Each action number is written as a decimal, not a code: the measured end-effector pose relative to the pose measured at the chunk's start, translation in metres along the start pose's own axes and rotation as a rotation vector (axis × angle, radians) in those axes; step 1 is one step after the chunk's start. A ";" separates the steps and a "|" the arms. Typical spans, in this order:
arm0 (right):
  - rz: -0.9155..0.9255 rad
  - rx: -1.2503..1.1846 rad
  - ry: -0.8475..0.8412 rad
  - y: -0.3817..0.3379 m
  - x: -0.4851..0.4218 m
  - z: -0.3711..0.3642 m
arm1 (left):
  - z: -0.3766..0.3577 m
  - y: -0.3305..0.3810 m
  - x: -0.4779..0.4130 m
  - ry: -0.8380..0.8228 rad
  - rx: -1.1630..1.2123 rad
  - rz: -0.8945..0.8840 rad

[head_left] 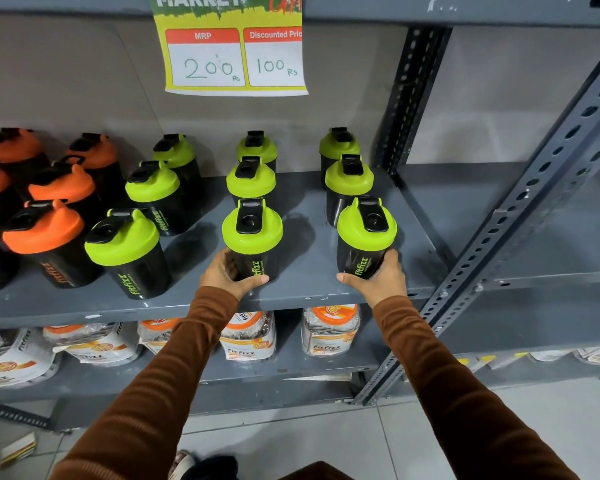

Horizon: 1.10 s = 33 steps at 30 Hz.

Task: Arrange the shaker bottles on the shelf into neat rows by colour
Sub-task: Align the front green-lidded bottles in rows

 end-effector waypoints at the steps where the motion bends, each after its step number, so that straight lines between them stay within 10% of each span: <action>1: 0.008 -0.006 -0.014 0.000 0.001 0.000 | 0.000 0.001 0.000 -0.001 0.001 -0.001; 33: 0.012 0.034 -0.030 0.008 -0.001 0.008 | 0.000 0.009 0.010 -0.050 0.061 0.004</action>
Point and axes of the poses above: each hand's wrist, its own x-axis away from the middle knuckle, its own z-axis out of the back of the hand, y = z × x, the point moved 7 cm from there along -x, towards the middle knuckle, and after that the axes turned 12 degrees about -z, right-handed, at the moved point
